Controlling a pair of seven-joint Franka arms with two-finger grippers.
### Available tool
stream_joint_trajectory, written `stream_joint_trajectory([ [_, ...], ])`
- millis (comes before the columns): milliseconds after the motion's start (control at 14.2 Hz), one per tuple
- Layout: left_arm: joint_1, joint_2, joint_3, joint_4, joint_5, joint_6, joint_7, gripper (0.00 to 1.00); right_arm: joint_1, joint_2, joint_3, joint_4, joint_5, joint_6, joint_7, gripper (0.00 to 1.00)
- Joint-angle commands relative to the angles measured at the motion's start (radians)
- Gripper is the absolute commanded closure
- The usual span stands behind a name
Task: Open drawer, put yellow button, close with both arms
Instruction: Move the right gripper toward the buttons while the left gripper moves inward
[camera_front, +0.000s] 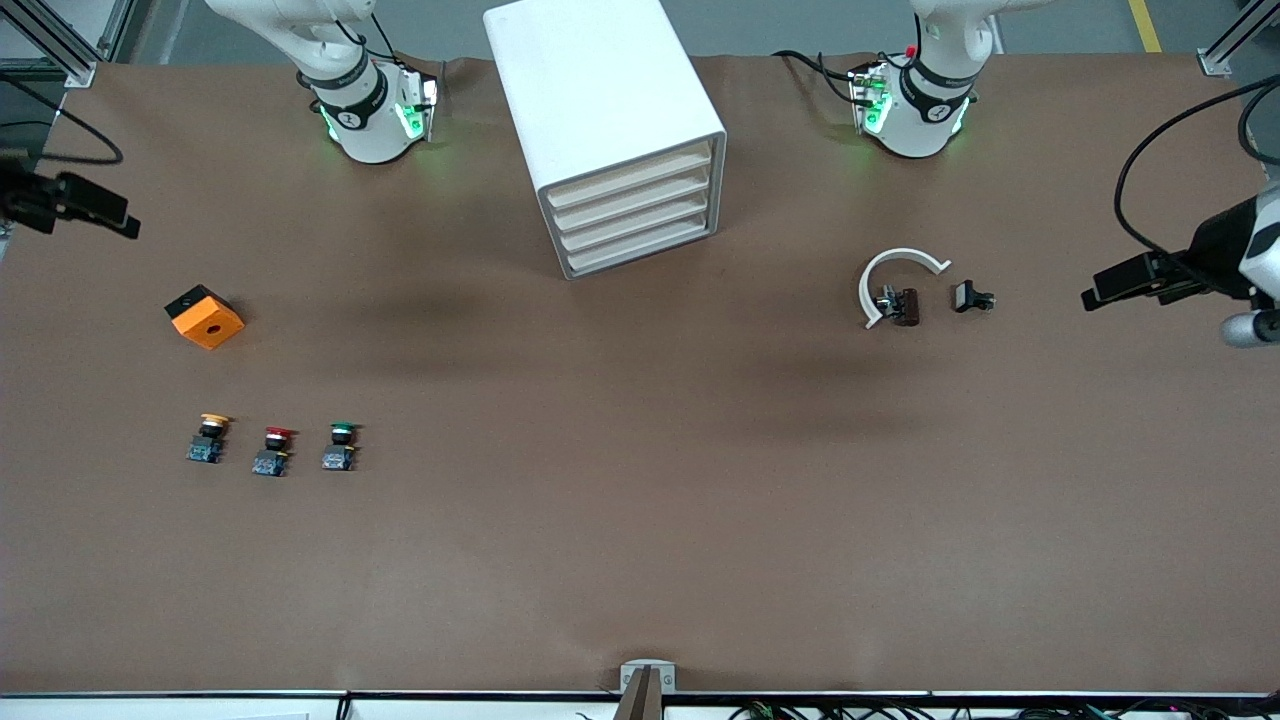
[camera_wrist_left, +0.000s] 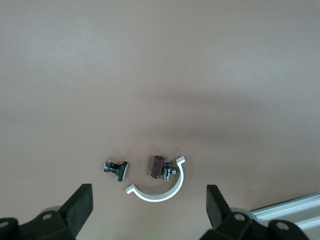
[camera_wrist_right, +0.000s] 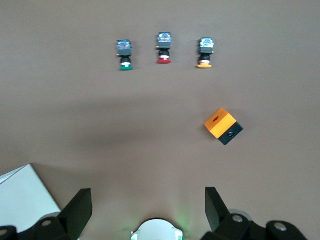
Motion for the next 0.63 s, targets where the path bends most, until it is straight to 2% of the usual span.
stream_joint_trajectory([
  [0,-0.011,0.069,-0.011,0.022,-0.021,-0.021,-0.012,0.0,-0.032,0.049,0.005,0.039,-0.049,0.014,-0.059,0.0],
  [141,-0.031,0.109,-0.016,0.023,-0.025,-0.021,-0.044,0.0,-0.047,0.138,0.005,0.042,-0.046,0.044,-0.063,0.0],
  [352,-0.07,0.172,-0.014,0.028,-0.076,-0.015,-0.096,0.0,-0.089,0.158,0.007,0.034,-0.034,0.088,-0.063,0.0],
  [563,-0.091,0.209,-0.014,0.027,-0.1,-0.015,-0.182,0.0,-0.112,0.215,0.005,-0.033,-0.034,0.282,-0.057,0.0],
])
